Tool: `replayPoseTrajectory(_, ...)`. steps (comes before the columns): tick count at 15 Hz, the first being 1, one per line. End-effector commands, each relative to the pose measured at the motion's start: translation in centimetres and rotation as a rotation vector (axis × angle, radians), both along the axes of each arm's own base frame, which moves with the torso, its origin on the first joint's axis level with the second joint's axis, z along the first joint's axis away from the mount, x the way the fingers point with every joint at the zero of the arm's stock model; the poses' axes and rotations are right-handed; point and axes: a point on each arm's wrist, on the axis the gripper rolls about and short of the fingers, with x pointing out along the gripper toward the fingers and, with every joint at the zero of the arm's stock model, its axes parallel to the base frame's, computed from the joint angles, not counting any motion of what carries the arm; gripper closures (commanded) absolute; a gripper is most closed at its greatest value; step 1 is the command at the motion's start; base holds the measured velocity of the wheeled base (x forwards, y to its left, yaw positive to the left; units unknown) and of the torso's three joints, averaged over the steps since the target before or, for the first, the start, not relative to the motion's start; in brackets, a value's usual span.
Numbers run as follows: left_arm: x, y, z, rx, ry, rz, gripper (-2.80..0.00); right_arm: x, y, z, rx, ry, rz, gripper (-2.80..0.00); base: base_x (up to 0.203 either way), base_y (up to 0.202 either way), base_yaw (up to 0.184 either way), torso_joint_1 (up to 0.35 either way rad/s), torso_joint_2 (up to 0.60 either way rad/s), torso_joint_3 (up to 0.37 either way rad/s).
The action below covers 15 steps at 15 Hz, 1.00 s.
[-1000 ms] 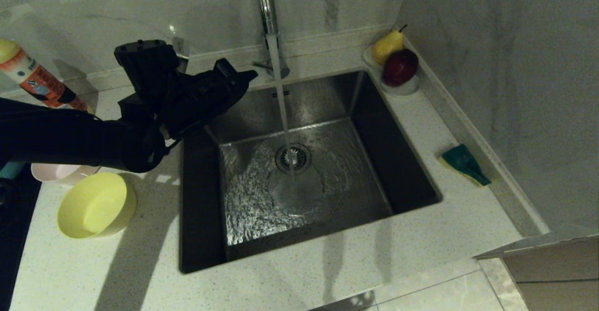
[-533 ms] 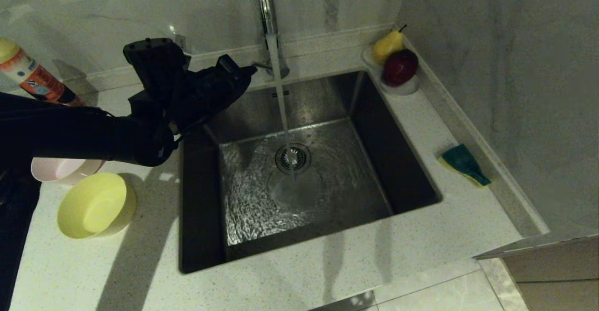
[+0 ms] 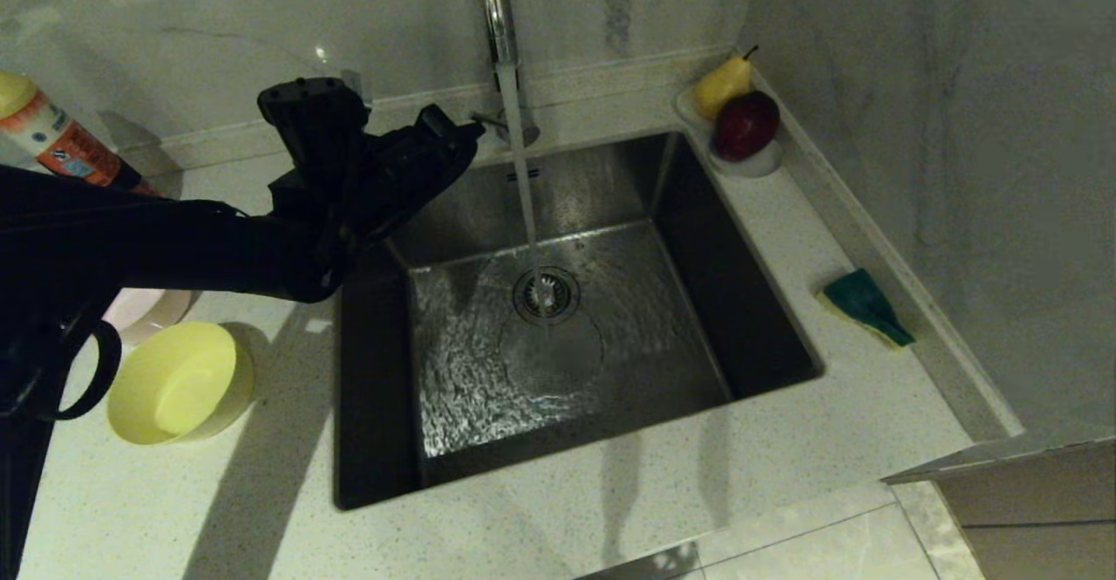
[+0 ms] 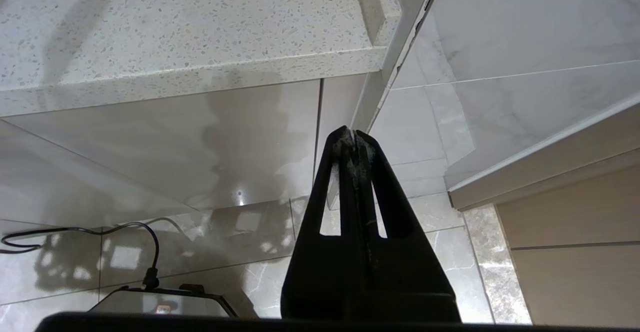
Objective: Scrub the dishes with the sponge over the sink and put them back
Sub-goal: Turn off the faucet
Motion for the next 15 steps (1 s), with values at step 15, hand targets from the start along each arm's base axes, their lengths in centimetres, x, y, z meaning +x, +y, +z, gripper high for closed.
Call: replayPoseTrajectory(15,-2.8,0.9,1.4,0.008,-0.006,0.031,0.0,0.0,0.0,0.0,-0.001,0.001,0.001,0.0,0.0,0.0,0.0,0.0,0.0,0.0)
